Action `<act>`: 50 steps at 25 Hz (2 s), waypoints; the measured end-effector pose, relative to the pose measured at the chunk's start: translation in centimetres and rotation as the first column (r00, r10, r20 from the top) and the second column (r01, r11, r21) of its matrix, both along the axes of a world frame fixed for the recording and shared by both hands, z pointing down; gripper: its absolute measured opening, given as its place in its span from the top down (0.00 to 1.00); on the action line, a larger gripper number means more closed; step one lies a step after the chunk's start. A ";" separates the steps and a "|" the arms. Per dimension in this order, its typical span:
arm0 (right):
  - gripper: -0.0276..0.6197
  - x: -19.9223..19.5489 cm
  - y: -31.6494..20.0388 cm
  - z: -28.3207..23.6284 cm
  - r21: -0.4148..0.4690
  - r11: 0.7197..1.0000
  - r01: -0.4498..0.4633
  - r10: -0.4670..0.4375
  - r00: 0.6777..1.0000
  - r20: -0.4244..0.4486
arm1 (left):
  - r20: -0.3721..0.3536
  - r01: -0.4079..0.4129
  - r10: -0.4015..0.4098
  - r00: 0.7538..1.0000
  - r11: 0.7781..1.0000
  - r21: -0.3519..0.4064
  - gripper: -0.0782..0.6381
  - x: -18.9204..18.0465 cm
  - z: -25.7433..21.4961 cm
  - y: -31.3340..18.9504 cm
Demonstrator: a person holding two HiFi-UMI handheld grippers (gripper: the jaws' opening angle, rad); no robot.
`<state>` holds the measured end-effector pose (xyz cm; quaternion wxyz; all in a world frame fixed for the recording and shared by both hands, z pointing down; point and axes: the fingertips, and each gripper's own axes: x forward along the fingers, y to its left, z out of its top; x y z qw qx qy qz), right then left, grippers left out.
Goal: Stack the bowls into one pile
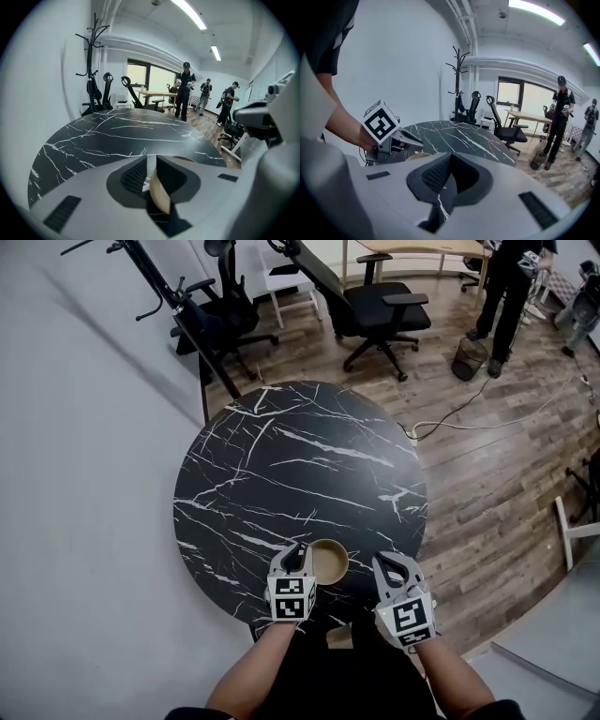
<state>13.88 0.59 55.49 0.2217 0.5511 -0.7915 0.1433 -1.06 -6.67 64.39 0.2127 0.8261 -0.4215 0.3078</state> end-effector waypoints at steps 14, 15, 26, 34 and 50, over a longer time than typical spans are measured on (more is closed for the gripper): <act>0.94 -1.6 -1.6 -5.3 0.106 0.993 -0.046 0.031 0.989 0.142 | -0.150 0.021 0.007 0.989 0.983 0.184 0.87 -1.4 -10.3 -0.1; 0.94 -1.6 -1.8 -6.0 0.117 0.992 -0.054 0.036 0.988 0.152 | -0.167 0.024 0.008 0.986 0.981 0.192 0.87 -1.5 -11.2 0.0; 0.94 -3.2 -4.5 -13.1 0.287 0.957 -0.040 0.000 0.990 0.139 | -0.320 0.027 0.082 0.944 0.946 0.323 0.87 -2.5 -19.2 0.4; 0.94 -4.8 -5.3 -17.3 0.368 0.929 -0.032 -0.021 0.990 0.139 | -0.376 0.057 0.095 0.922 0.926 0.373 0.87 -3.7 -22.9 -0.2; 0.95 -7.6 -4.2 -19.6 0.404 0.915 -0.001 -0.054 0.991 0.124 | -0.334 0.031 0.157 0.930 0.869 0.494 0.87 -5.2 -25.9 1.5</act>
